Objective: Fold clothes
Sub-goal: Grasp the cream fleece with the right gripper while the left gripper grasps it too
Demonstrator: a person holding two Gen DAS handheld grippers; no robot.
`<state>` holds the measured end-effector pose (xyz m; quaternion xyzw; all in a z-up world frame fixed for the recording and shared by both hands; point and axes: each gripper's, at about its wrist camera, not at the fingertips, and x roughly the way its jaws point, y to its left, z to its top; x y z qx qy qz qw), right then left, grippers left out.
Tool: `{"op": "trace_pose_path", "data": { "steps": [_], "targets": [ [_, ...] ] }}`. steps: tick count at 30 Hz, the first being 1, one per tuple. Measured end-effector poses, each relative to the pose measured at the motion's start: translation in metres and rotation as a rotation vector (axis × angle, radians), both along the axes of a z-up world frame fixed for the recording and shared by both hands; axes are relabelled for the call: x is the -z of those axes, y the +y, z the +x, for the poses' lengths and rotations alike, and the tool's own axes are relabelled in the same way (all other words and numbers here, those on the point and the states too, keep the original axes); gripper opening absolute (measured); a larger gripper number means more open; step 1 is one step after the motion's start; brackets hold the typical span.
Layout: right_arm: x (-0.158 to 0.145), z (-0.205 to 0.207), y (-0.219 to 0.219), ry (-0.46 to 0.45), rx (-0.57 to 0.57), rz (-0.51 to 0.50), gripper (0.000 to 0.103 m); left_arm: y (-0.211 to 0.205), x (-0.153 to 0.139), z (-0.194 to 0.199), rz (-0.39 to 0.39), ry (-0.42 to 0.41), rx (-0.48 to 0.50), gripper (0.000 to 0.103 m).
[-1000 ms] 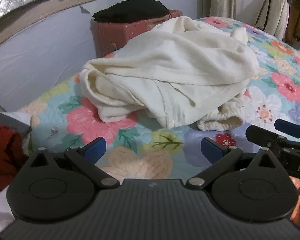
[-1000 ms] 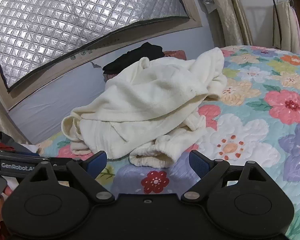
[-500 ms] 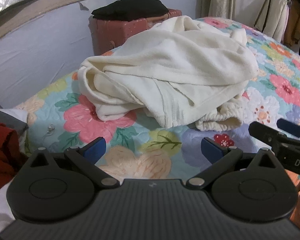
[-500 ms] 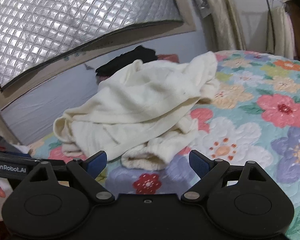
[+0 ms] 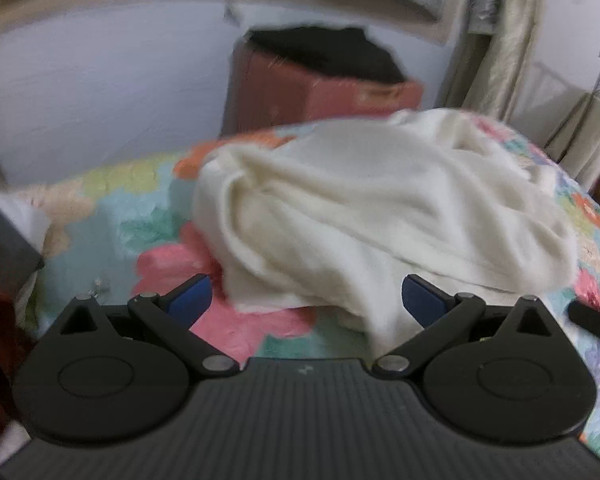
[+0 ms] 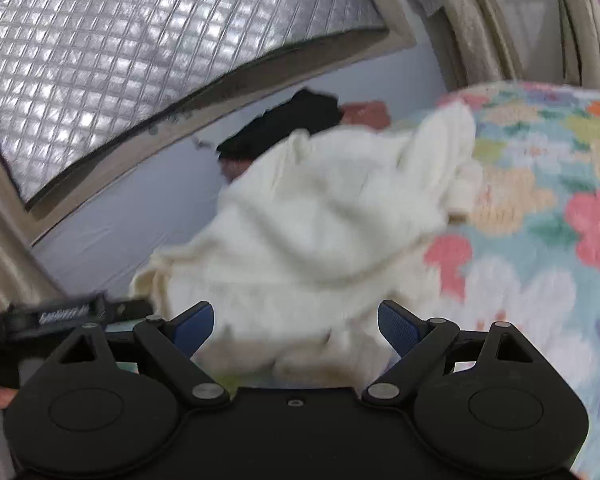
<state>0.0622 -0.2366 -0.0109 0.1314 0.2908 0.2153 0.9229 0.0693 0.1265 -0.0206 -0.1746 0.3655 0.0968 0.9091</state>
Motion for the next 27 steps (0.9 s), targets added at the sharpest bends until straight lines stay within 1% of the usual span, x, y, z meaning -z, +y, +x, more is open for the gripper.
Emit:
{"op": "trace_pose_path", "data": {
  "steps": [1, 3, 4, 6, 9, 12, 15, 16, 20, 22, 23, 24, 25, 26, 27],
  "targets": [
    [-0.001, 0.011, -0.001, 0.006, 0.031, -0.019, 0.092, 0.012, -0.001, 0.002, -0.034, 0.006, -0.038, 0.101],
    [0.006, 0.03, -0.002, 0.036, 0.022, -0.006, 0.092, 0.03, -0.002, 0.005, -0.082, -0.056, -0.041, 0.103],
    [0.01, 0.04, -0.003, 0.052, 0.015, 0.001, 0.092, 0.035, 0.002, 0.009, -0.094, -0.06, -0.04, 0.102],
    [0.018, 0.059, -0.004, 0.085, 0.002, 0.016, 0.092, 0.038, 0.013, 0.019, -0.108, -0.026, -0.061, 0.101],
    [0.03, 0.087, -0.005, 0.133, -0.017, 0.039, 0.092, 0.037, 0.034, 0.03, -0.164, -0.021, -0.063, 0.101],
    [0.042, 0.116, -0.007, 0.181, -0.037, 0.062, 0.093, 0.03, 0.043, 0.041, -0.144, -0.024, -0.054, 0.102],
    [0.054, 0.145, -0.008, 0.229, -0.057, 0.084, 0.101, 0.023, 0.052, 0.051, -0.124, -0.026, -0.044, 0.102],
    [0.059, 0.15, -0.01, 0.255, -0.062, 0.102, 0.103, 0.02, 0.055, 0.055, -0.118, -0.026, -0.041, 0.102],
    [0.081, 0.166, -0.011, 0.317, -0.111, 0.19, 0.103, 0.011, 0.067, 0.069, -0.091, -0.029, -0.029, 0.103],
    [0.086, 0.169, 0.002, 0.313, -0.165, 0.157, 0.103, 0.008, 0.073, 0.076, -0.087, -0.03, -0.03, 0.103],
    [0.085, 0.17, 0.008, 0.303, -0.179, 0.147, 0.103, 0.01, 0.078, 0.077, -0.117, -0.031, -0.047, 0.103],
    [0.082, 0.17, 0.014, 0.292, -0.193, 0.138, 0.101, 0.014, 0.082, 0.079, -0.169, -0.037, -0.066, 0.103],
    [0.081, 0.17, 0.017, 0.291, -0.212, 0.159, 0.088, 0.019, 0.087, 0.081, -0.222, -0.041, -0.087, 0.103],
    [0.08, 0.169, 0.02, 0.291, -0.232, 0.184, 0.084, 0.023, 0.091, 0.083, -0.261, -0.039, -0.101, 0.103],
    [0.08, 0.167, 0.024, 0.278, -0.243, 0.177, 0.078, 0.024, 0.093, 0.086, -0.273, -0.028, -0.091, 0.103]
  ]
}}
